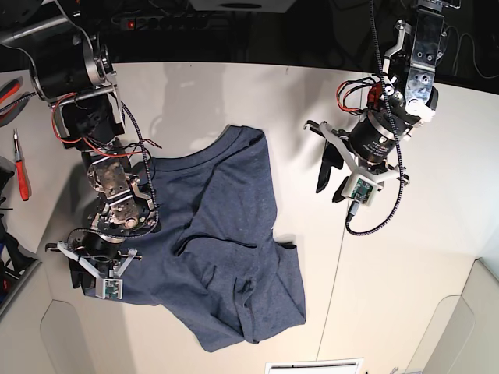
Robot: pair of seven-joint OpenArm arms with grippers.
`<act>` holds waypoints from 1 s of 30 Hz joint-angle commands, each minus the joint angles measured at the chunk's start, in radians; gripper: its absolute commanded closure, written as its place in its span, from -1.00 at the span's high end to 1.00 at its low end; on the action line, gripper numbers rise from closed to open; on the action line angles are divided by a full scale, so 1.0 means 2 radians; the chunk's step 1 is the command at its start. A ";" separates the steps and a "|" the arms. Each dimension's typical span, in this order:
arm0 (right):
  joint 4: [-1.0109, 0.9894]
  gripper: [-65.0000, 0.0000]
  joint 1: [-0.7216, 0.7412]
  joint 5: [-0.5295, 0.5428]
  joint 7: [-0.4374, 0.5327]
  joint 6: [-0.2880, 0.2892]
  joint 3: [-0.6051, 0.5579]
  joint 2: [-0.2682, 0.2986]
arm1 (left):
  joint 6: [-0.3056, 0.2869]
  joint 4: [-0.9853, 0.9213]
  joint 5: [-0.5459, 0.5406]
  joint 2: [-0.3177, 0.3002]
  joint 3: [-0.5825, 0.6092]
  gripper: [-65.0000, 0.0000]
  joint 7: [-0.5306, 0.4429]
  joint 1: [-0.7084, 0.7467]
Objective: Layout the t-shirt on the table in an organized manner, then fold the t-shirt properly
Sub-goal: 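Grasp the collar with the right gripper, pull the body open with left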
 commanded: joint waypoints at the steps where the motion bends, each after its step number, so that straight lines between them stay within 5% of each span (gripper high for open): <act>1: 0.010 -0.34 0.016 -0.009 0.012 -0.009 0.009 0.003 | 0.002 0.008 -0.004 -0.003 -0.001 -0.25 -0.009 -0.004; 5: 0.013 -0.27 0.014 -0.009 -0.007 0.012 0.024 0.004 | 0.002 0.008 -0.004 -0.003 -0.001 -0.25 -0.009 -0.007; 11: 0.120 -0.39 -0.048 -0.021 -0.115 0.083 0.008 0.003 | -0.009 0.008 -0.004 0.008 0.006 -0.25 -0.009 -0.028; 16: 0.256 -0.44 -0.145 -0.022 -0.168 0.158 -0.032 0.004 | -0.019 0.008 0.009 0.027 0.051 0.05 -0.009 -0.065; 23: 0.301 -0.44 -0.236 -0.009 -0.192 0.253 -0.068 0.004 | 0.039 -0.021 0.058 0.053 0.139 0.05 -0.009 -0.116; 30: 0.278 -0.55 -0.265 0.000 -0.196 0.264 -0.067 0.011 | 0.051 -0.175 0.058 0.095 0.155 0.05 -0.009 -0.189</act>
